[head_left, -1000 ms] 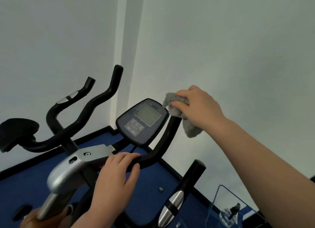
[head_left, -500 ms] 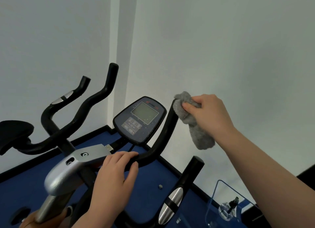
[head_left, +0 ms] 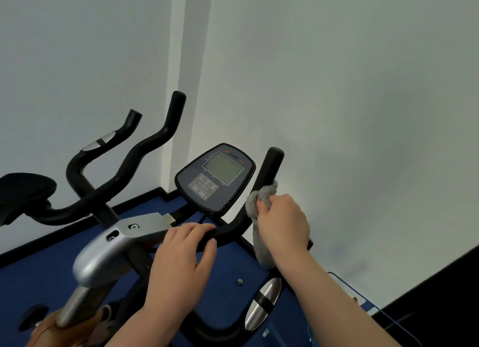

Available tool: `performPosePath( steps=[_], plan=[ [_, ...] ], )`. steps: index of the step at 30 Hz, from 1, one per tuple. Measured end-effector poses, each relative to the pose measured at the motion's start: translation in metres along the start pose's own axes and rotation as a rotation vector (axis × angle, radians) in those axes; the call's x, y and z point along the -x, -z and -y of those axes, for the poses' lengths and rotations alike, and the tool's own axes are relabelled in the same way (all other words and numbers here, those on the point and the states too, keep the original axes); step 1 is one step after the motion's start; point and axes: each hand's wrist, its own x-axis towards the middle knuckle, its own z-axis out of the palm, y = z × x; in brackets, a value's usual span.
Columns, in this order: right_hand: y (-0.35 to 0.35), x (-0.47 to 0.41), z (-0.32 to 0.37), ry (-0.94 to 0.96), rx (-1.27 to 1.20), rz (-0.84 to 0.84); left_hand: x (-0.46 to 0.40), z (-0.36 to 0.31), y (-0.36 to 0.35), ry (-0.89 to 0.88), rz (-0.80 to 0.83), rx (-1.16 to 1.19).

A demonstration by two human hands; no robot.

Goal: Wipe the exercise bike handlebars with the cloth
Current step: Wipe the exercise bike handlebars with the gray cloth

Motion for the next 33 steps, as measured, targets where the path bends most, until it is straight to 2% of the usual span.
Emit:
performPosePath(
  steps=[4,8,10,12,14,16,19,21,25,29,33],
  plan=[
    [0.002,0.011,0.005,0.037,0.107,0.105,0.000,0.000,0.000,0.008,0.024,-0.028],
    [0.017,0.019,0.003,0.175,0.240,0.239,0.000,-0.002,0.003,0.039,0.030,0.005],
    [0.034,0.010,0.002,0.257,0.140,0.122,0.001,-0.004,0.009,0.068,0.022,0.055],
    [0.043,-0.007,0.008,0.377,0.056,-0.105,0.003,-0.005,0.018,0.102,0.003,0.066],
    [0.037,-0.013,0.012,0.459,0.177,-0.120,0.012,-0.001,0.029,0.113,0.020,-0.040],
    [0.015,-0.003,0.005,0.422,0.220,-0.001,0.024,0.007,0.041,0.144,0.052,-0.153],
    [-0.015,0.030,-0.003,0.306,-0.061,0.010,0.041,0.013,0.054,0.198,0.027,-0.236],
    [-0.030,0.051,0.004,0.345,-0.126,0.009,0.050,0.013,0.056,0.199,0.010,-0.295],
    [-0.020,0.046,0.009,0.419,-0.194,0.159,0.055,0.017,0.056,0.224,-0.014,-0.286],
    [0.002,0.017,-0.005,0.357,-0.169,-0.022,0.052,0.023,0.051,0.240,-0.049,-0.270],
    [-0.036,0.061,0.015,0.349,-0.240,0.020,0.053,0.025,0.049,0.247,-0.084,-0.259]
  ],
)
